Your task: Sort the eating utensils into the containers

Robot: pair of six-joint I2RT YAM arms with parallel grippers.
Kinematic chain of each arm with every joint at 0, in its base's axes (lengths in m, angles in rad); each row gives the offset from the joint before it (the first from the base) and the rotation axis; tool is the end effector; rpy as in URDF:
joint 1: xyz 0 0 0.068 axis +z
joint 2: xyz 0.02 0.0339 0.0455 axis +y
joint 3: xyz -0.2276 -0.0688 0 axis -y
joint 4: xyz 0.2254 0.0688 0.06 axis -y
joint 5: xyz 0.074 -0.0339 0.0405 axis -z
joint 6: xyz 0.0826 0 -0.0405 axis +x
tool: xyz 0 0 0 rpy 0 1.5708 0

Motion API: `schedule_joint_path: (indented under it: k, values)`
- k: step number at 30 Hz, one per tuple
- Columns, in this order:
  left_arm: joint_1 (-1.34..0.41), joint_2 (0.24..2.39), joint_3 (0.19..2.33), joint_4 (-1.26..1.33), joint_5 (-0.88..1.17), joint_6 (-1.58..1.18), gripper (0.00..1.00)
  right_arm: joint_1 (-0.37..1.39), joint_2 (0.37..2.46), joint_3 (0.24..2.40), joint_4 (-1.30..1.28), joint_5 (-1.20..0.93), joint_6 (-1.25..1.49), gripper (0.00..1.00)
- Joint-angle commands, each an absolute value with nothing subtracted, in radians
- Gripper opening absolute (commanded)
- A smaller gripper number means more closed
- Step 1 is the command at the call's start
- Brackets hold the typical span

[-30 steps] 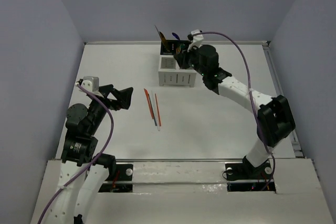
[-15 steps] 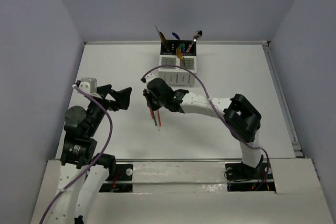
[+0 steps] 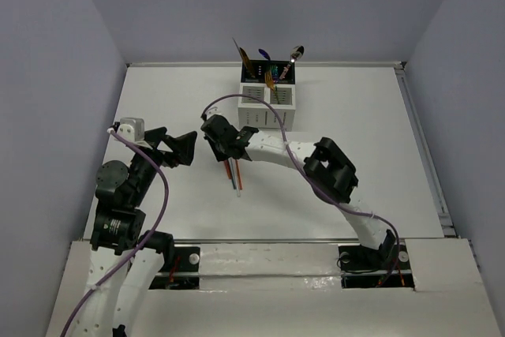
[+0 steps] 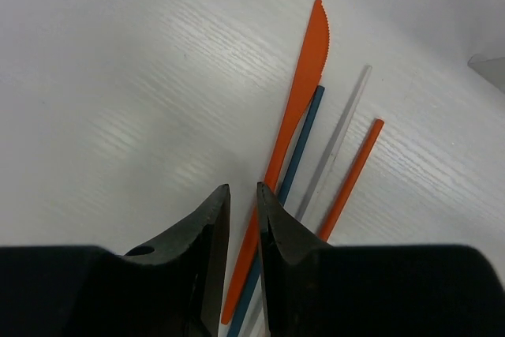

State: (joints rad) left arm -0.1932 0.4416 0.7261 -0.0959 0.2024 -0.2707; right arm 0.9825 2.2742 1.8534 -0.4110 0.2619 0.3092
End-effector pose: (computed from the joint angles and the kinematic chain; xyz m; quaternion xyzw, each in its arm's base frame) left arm 0.1596 -0.0481 0.3607 0.0532 0.6367 -0.2389 0.7313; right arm 0.2958 0.4049 0.1361 -0.2609 0.8882 0.1183 0.3592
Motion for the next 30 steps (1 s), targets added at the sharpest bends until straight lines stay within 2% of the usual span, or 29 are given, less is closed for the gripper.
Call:
schedule_joint_path:
  k: [1, 15, 30]
  values:
    - [-0.186, 0.430, 0.716, -0.054, 0.216, -0.271, 0.99, 0.985, 2.322, 1.950, -0.495, 0.313, 0.314, 0.26]
    - [-0.186, 0.439, 0.716, -0.049, 0.238, -0.273, 0.99, 0.956, 2.352, 1.948, -0.482, 0.258, 0.308, 0.27]
    - [-0.186, 0.436, 0.715, -0.051, 0.239, -0.273, 0.99, 0.946, 2.450, 2.063, -0.560, 0.267, 0.285, 0.23]
